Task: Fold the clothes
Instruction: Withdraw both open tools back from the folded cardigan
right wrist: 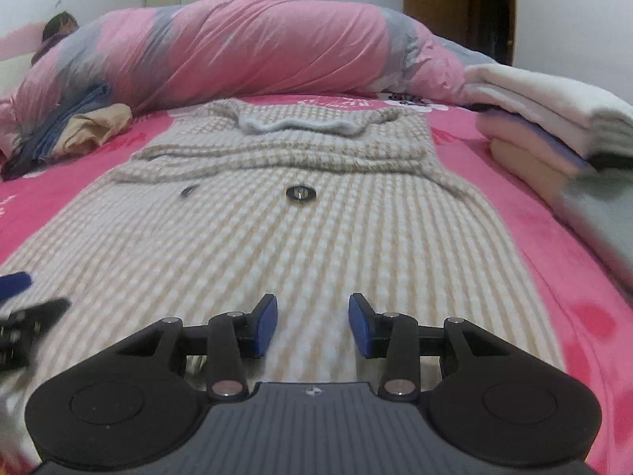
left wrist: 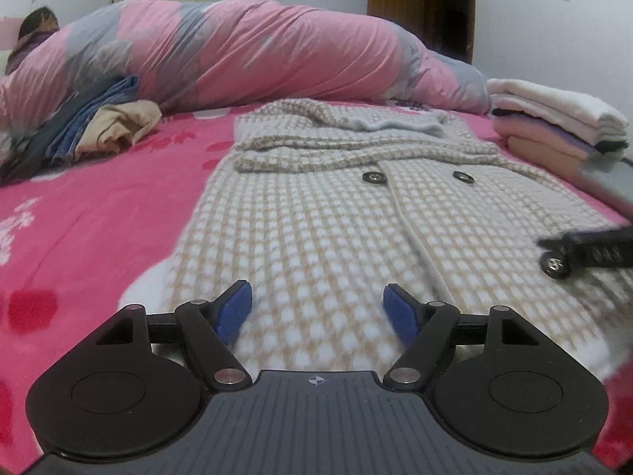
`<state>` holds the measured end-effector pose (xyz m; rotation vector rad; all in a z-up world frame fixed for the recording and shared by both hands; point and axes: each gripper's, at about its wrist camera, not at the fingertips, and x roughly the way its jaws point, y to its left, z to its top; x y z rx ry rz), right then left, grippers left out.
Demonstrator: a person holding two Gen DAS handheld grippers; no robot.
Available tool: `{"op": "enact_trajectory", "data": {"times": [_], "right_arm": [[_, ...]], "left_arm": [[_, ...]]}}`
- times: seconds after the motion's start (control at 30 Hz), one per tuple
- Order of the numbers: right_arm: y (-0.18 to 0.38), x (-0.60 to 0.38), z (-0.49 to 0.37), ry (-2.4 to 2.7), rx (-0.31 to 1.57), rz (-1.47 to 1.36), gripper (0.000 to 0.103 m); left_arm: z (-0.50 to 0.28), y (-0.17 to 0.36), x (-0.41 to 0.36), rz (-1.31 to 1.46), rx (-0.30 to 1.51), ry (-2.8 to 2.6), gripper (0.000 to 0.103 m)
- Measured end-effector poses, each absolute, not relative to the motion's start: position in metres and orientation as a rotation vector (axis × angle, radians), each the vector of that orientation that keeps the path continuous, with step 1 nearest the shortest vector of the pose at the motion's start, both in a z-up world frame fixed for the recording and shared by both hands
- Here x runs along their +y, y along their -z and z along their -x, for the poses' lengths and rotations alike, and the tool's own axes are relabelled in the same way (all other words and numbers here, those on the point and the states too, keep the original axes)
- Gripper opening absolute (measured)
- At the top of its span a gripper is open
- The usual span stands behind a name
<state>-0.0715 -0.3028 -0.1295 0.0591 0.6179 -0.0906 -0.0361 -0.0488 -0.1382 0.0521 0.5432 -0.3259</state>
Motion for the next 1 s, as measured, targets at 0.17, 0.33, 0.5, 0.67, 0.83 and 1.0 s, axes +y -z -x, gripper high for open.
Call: {"op": "enact_trajectory", "data": {"times": [0.17,0.33,0.5,0.67,0.83,1.0], "right_arm": [[0.136,-0.298,0.13,0.117,0.559,-0.062,0.042],[0.14,-0.284,0.165,0.152,0.487,0.002,0.042],[0.146,-0.285,0.187,0.149,0.404,-0.021,0.042],[0.149,-0.288,0.203,0.137,0.345,-0.06,0.042],[0.151,-0.29,0.208,0.124,0.33,-0.071,0.042],[0.152,-0.291,0.211,0.124,0.313,-0.109,0.042]], "left_arm": [[0.056,0.137,-0.04,-0.034,0.539,0.321,0.074],[0.072,0.135,-0.037,-0.021,0.532,0.297,0.074],[0.078,0.133,-0.039,-0.022,0.532,0.277,0.074],[0.078,0.131,-0.041,-0.014,0.543,0.259,0.074],[0.079,0.127,-0.042,0.012,0.568,0.226,0.074],[0.087,0.12,-0.039,0.014,0.566,0.208,0.074]]}}
